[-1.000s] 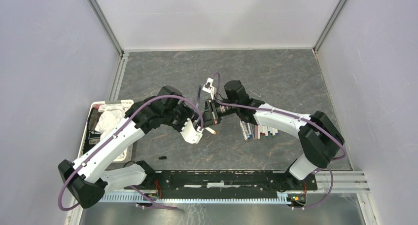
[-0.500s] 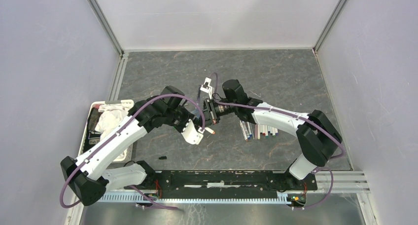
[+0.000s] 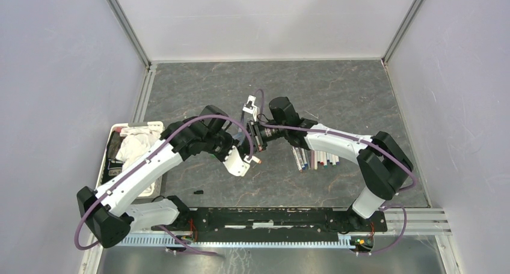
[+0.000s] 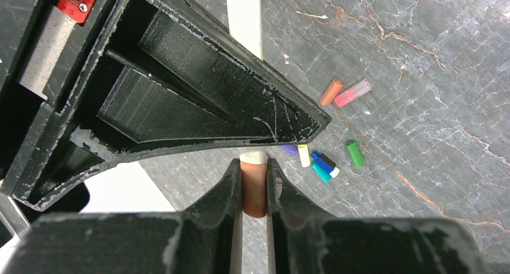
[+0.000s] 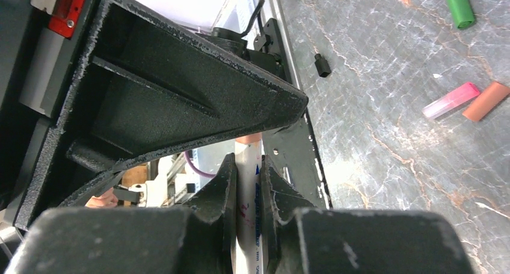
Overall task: Open the pen caps
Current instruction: Open the pen cap from the pen, then place the pen cap at the center of the board.
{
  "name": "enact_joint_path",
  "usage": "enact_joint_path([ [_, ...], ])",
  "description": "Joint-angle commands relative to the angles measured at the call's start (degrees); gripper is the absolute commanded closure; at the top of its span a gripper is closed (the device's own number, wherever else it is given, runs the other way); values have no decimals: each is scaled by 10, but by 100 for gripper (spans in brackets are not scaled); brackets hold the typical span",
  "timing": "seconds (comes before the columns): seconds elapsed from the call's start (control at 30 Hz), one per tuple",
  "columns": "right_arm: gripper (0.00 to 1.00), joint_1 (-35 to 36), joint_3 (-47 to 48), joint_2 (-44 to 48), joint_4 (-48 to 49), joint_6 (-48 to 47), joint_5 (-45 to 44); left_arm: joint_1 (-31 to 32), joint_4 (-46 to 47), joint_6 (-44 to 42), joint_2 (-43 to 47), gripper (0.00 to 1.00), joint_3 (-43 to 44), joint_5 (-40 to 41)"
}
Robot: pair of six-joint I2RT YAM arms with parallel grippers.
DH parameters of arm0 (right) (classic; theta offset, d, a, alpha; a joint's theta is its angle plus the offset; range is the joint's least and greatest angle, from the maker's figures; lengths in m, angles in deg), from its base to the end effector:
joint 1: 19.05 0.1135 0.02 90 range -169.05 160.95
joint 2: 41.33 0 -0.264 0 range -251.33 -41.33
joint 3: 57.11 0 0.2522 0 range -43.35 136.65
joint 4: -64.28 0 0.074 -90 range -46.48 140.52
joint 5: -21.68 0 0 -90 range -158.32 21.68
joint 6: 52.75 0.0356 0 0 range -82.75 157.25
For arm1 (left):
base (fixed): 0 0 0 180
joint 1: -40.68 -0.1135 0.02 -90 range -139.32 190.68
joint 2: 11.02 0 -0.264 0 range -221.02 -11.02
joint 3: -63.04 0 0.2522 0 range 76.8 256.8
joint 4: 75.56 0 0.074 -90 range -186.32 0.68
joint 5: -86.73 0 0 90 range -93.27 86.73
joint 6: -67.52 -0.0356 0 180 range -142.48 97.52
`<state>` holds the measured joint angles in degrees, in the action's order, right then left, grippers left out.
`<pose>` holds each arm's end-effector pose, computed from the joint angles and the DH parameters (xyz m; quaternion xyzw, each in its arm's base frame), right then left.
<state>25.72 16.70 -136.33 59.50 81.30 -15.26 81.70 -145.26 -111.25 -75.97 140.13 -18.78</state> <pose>0.2383 0.2765 0.2436 -0.2416 0.7571 0.6025 0.0738 0.1544 -0.1469 0.3143 0.8775 0.3695 -0.0065 0.3055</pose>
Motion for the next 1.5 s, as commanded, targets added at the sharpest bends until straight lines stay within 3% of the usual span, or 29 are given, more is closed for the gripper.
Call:
enact_joint_path([
  [0.0,100,-3,7,18,-49,-63,3,1,1,-38,-7,98,-22,68],
  [0.07,100,-9,-17,39,-87,-105,-9,-13,2,-56,-9,98,-28,101],
  [0.3,100,-40,-164,150,-171,-177,-22,-163,5,-178,-38,98,-16,117],
  [0.4,100,-45,-192,181,-209,-201,-40,-197,23,-191,-50,98,-12,111],
  [0.57,100,-68,-190,230,-267,-233,-111,-200,9,-68,-100,98,32,57],
  [0.7,100,-80,-161,263,-335,-266,-300,-212,7,115,-169,98,68,4],
  [0.8,100,-91,-172,297,-330,-254,-408,-224,28,194,-189,98,53,-42],
  [1.0,100,-109,-193,319,-298,-227,-574,-207,102,248,-181,97,-36,-51],
  [1.3,100,-115,-231,278,-207,-198,-665,-182,202,272,-209,92,-129,13],
  [1.47,100,-116,-236,243,-182,-204,-683,-179,222,289,-220,76,-131,25],
])
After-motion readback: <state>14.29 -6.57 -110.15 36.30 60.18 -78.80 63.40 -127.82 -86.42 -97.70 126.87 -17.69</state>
